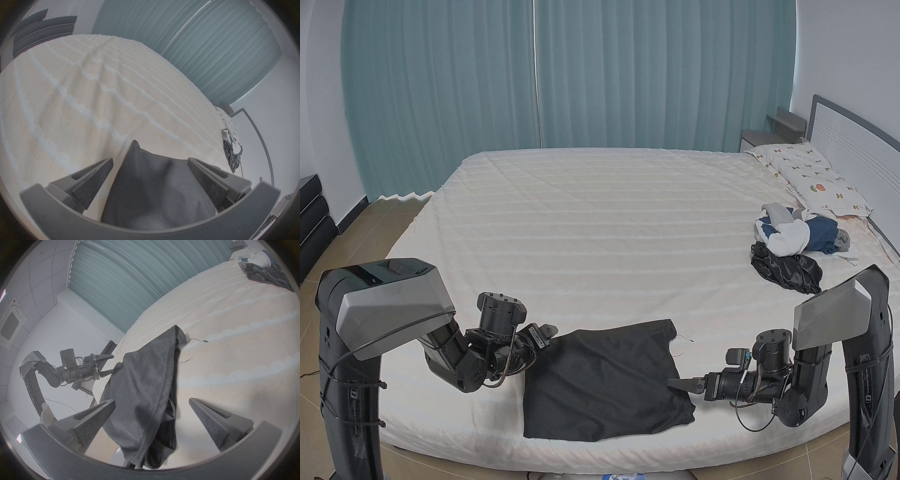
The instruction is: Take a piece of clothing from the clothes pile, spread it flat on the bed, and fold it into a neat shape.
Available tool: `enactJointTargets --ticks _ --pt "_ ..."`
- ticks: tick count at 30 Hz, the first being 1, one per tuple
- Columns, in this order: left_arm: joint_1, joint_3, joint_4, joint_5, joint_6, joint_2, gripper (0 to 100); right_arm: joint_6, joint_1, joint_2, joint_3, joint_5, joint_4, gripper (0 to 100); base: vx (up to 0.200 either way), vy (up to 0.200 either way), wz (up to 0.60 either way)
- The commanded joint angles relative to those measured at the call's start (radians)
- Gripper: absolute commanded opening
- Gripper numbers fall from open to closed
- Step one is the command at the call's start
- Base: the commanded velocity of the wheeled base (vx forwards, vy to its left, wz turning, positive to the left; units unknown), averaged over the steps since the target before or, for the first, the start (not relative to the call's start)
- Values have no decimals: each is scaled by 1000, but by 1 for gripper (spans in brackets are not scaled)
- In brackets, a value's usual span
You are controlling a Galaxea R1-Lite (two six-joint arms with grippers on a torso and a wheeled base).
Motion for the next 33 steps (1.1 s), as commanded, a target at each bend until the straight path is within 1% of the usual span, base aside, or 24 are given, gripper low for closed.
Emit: enactJointTargets --ticks 1,2,5,12,13,14,15,18,27,29,30,31,32,33 --pt "-4 -15 -1 -2 0 30 100 2 -6 2 -6 0 0 100 0 0 0" --pt "-4 -20 -1 -2 2 33 0 2 -8 2 -6 0 0 100 0 0 0" --pt "-2 -24 -2 -2 2 42 0 2 -16 2 -7 0 0 100 0 0 0" --pt "4 -9 1 28 3 45 0 2 -20 5 -12 0 0 100 0 0 0" --pt "8 -6 -1 54 3 47 0 2 -22 5 -12 0 0 100 0 0 0" --pt "8 -6 -2 57 2 47 0 2 -20 5 -12 0 0 100 0 0 0" --pt "10 -6 -2 89 2 47 0 2 -25 5 -13 0 0 100 0 0 0" --pt "13 -6 -2 113 0 45 0 2 -28 8 -13 0 0 100 0 0 0" --pt "27 -3 -1 115 -6 47 0 8 -32 17 -38 -1 0 100 0 0 0" --pt "25 2 -1 113 -8 44 0 58 -32 9 -76 -18 1 100 0 0 0" --pt "25 2 -1 113 -8 44 0 58 -32 9 -76 -18 1 100 0 0 0" --pt "25 6 -1 109 -8 39 0 91 -32 3 -108 -42 10 100 0 0 0" --pt "25 8 -1 104 -9 38 100 118 -28 3 -150 -73 18 100 0 0 0" --pt "24 13 -2 103 -11 36 100 129 -25 8 -179 -95 24 100 0 0 0"
